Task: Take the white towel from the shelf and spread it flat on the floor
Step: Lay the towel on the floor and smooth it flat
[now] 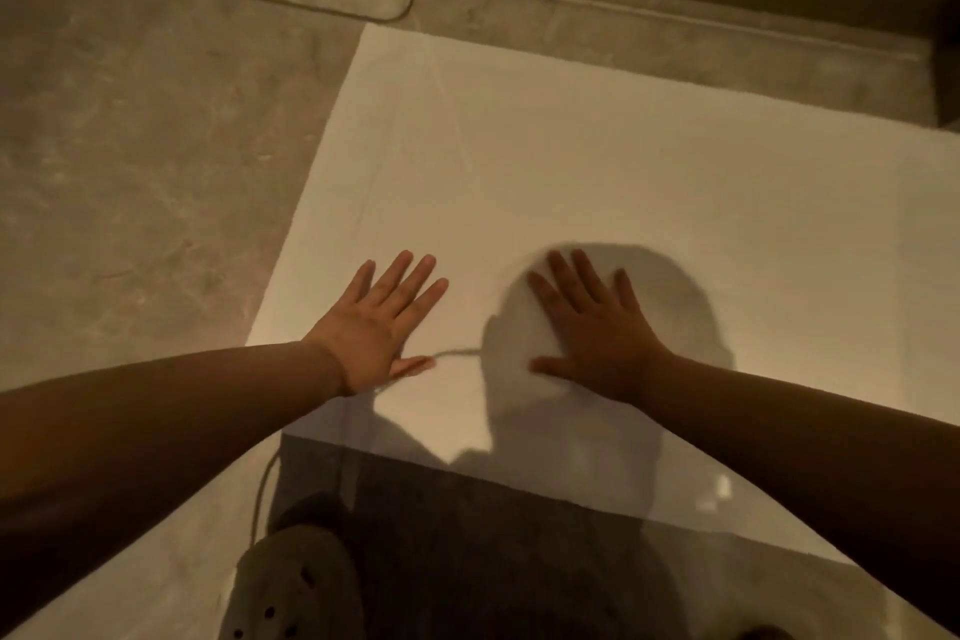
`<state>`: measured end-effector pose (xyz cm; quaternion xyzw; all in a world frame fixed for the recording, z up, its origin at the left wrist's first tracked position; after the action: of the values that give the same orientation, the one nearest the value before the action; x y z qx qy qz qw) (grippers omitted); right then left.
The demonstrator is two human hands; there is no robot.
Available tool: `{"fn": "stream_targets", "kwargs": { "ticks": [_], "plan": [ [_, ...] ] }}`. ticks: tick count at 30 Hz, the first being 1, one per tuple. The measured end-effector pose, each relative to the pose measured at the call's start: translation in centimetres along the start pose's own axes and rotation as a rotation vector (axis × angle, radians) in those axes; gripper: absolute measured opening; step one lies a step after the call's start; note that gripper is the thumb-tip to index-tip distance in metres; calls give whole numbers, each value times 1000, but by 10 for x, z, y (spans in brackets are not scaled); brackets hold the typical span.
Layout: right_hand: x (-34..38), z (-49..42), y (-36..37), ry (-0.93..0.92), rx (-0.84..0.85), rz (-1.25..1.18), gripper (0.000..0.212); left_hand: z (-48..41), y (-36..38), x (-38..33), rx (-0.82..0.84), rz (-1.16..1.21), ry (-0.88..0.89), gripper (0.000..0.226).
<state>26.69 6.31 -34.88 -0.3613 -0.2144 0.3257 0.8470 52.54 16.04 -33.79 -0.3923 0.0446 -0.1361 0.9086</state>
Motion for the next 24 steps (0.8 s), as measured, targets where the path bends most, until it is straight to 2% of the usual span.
{"fn": "stream_targets", "kwargs": {
  "ticks": [7, 10, 13, 19, 22, 24],
  "plan": [
    [-128, 104, 47, 450, 1, -358, 94, -89, -72, -98, -139, -73, 226, 87],
    [-156, 164, 83, 627, 38, -523, 94, -110, -93, -147, -175, -136, 433, 88],
    [-164, 211, 118, 758, 135, -607, 93, -123, -101, -198, -198, -215, 541, 85],
    [-156, 244, 145, 836, 157, -712, 92, -134, -100, -255, -212, -322, 665, 82],
    [-154, 227, 132, 844, 59, -727, 94, -133, -106, -249, -251, -308, 680, 78],
    [-155, 206, 116, 777, -30, -673, 94, -133, -116, -230, -295, -235, 633, 76]
  ]
}}
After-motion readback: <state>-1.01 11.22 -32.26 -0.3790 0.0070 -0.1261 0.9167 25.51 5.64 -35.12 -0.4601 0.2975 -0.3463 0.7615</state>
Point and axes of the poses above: each hand's wrist, its own z-axis away from the middle knuckle, its own y-axis out of the palm, x = y × z, the point moved 2 cm from there along -z, towards the middle knuckle, and after that the axes turned 15 degrees about x, right-handed, at the moved point
